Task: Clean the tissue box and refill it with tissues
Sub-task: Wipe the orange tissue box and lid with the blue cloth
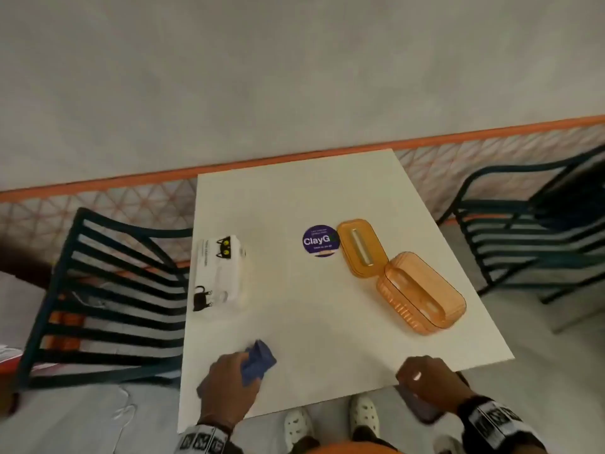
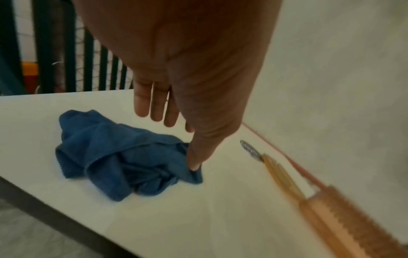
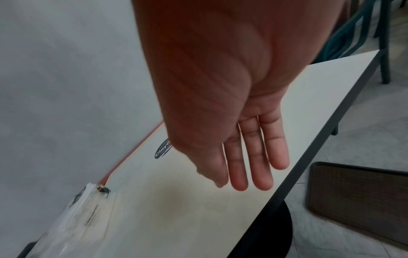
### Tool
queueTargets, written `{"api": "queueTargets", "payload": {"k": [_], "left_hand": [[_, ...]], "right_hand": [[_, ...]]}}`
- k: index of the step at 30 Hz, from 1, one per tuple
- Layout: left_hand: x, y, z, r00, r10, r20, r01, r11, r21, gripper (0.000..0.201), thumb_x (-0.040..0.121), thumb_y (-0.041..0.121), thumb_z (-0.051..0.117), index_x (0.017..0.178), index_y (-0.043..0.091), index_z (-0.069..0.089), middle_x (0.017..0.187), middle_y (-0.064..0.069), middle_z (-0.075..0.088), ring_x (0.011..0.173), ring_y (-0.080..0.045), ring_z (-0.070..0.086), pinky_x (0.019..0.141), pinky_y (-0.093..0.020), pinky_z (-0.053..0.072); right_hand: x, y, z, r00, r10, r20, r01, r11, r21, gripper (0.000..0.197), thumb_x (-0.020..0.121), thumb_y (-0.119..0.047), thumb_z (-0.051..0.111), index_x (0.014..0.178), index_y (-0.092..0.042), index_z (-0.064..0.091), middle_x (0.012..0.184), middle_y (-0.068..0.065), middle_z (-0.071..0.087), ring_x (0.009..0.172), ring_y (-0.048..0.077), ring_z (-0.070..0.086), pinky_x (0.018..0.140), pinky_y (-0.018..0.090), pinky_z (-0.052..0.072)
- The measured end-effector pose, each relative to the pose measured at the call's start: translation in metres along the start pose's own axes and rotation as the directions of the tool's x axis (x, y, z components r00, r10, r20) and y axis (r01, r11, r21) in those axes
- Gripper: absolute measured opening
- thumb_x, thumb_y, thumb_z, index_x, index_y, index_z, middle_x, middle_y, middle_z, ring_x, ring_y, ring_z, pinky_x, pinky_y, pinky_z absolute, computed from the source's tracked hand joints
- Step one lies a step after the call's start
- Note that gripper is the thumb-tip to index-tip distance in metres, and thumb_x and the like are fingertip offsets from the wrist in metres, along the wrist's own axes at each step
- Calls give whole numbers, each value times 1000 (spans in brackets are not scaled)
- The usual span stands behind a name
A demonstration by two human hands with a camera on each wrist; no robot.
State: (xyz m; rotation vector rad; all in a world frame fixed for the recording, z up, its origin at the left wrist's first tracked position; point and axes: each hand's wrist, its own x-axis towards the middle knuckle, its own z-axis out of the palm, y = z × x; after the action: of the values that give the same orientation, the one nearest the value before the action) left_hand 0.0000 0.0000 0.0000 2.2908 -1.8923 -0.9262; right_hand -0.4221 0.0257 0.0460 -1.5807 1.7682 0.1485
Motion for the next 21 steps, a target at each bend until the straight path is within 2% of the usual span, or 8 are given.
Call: {"api": "queueTargets", "payload": {"k": [2,4,7,9,11,16,18,21], "left_hand": [[3,4,8,999,54,2,-54,992,112,58,73,42,78,127,31,62,121,3,65,109,-25,64,91,-43,53],[1,8,14,995,97,28,-101,977,186,78,70,36,84,140,21,54,127,-4,62,114,-31,62,91,-48,52],[9,8,18,992,97,84,-112,972,207,61,70,13,80,128,23,63,111,-6,67,103,-32,65,84,-47,52],[10,23,8,985,119,124,-126,991,53,45,81,6,66,117,33,66,102,10,70,96,-15,66,87,-37,54],[10,44,-6,962,200,185,-173,973,-153,40,84,7,63,94,46,63,76,24,71,73,2,68,69,-18,56],[10,108,-10,843,400,360,-232,873,-429,37,88,19,69,115,44,67,101,24,74,95,4,69,86,-23,55],[7,140,-5,794,431,429,-175,838,-517,32,96,22,65,122,41,66,110,19,75,103,2,69,92,-22,54],[0,179,4,772,410,487,16,752,-659,28,103,24,57,126,38,66,118,13,75,114,-3,68,100,-28,54]], "right_hand": [[3,-8,5,999,38,22,-39,998,41,18,92,-31,62,80,-44,63,85,-22,68,80,-7,60,67,5,41],[0,-23,7,998,35,54,-38,997,63,12,94,-35,62,84,-41,65,86,-19,68,76,-6,60,67,7,43],[4,-39,13,997,-3,76,-8,990,138,10,95,-41,63,87,-37,69,93,-13,75,74,-5,63,79,16,51],[7,-50,15,998,-11,68,0,987,159,17,94,-47,62,93,-34,72,99,-12,76,83,1,67,85,22,52],[9,-63,15,998,-25,54,13,980,198,31,92,-55,64,113,-33,72,108,-14,74,88,2,66,86,22,49],[15,-85,6,992,-111,67,82,940,331,69,84,-68,66,145,-41,46,130,-14,65,91,2,65,95,26,50],[19,-85,0,985,-171,-16,165,919,357,60,87,-62,67,139,-36,54,123,-11,70,92,7,67,94,30,54],[21,-73,-16,968,-177,-179,244,839,487,32,91,-38,74,119,-23,72,92,-1,77,72,16,72,71,26,59]]}}
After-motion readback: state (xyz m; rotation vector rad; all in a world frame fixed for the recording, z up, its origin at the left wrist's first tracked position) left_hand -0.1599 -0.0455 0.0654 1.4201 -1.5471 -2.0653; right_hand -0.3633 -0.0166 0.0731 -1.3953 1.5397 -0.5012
